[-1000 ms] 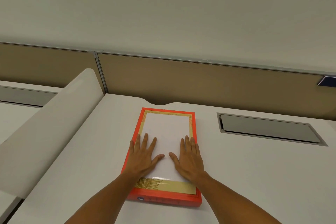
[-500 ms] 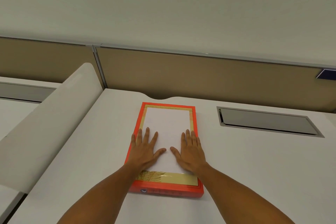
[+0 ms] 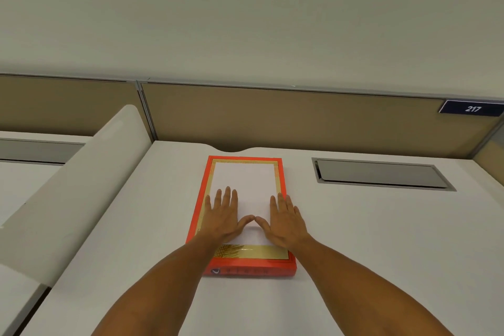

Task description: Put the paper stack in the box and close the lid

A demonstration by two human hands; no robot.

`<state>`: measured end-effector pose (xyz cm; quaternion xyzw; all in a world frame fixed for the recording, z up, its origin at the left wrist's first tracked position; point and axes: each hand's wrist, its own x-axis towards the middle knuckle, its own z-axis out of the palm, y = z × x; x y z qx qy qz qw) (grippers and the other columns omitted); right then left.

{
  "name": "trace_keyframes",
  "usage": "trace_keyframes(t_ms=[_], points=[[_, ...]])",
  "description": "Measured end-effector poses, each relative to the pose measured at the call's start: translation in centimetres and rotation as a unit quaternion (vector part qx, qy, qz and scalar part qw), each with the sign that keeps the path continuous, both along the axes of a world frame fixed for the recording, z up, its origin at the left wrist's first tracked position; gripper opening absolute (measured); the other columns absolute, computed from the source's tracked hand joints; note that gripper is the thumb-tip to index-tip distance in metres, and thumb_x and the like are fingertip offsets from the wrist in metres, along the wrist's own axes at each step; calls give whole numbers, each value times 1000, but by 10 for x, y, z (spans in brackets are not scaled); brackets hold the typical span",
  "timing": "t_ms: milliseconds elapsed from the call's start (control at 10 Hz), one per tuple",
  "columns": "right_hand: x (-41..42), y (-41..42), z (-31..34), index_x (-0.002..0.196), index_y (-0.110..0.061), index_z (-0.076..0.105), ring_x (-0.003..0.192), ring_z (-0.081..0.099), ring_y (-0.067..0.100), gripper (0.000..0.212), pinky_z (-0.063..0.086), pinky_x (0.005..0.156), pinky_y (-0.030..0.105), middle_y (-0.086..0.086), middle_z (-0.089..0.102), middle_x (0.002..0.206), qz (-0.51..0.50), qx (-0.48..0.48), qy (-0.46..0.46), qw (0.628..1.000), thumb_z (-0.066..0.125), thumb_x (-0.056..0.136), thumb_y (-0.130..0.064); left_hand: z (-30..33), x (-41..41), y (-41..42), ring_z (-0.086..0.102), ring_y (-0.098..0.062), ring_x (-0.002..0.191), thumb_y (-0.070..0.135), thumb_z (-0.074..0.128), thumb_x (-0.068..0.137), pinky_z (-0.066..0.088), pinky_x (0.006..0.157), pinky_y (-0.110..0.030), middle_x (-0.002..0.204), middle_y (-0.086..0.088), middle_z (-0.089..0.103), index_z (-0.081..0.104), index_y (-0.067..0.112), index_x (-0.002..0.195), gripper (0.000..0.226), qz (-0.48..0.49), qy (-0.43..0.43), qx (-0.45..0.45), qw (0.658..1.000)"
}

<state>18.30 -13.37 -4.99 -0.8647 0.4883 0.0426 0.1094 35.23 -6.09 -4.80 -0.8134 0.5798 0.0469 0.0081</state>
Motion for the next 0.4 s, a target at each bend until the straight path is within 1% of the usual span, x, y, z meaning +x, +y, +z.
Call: trace_keyframes(t_ms=[100, 200, 300, 400], points=[[-13, 4, 9, 161, -18, 4, 155, -3, 32, 92, 9, 123, 51, 9, -1, 169, -5, -15, -5, 1000, 21, 92, -76, 9, -9, 6, -2, -33, 151, 86, -8, 68, 2, 120, -58, 165, -8, -3, -1, 19, 156, 110, 6, 5, -15, 1000], [-34, 11, 29, 160, -16, 3, 155, -1, 31, 91, 10, 122, 52, 7, 1, 169, -5, -23, -17, 1000, 23, 93, -74, 28, -23, 19, -3, -34, 151, 84, 1, 72, 2, 119, -58, 165, -6, -4, -2, 21, 156, 105, 18, 3, -24, 1000], [-52, 23, 46, 160, -14, 1, 155, -2, 31, 91, 9, 123, 51, 8, 0, 169, 19, -34, -25, 999, 23, 94, -73, 46, -34, 36, -1, -34, 151, 84, 4, 73, 3, 119, -59, 165, -6, -4, -5, 21, 155, 104, 22, 2, -37, 999], [-78, 31, 67, 160, -13, 0, 155, -3, 30, 94, 6, 123, 49, 8, 0, 169, 50, -61, -33, 996, 23, 93, -74, 64, -59, 54, -1, -33, 151, 83, 17, 80, 3, 119, -58, 165, -5, -4, -8, 22, 155, 100, 3, 2, -65, 998]])
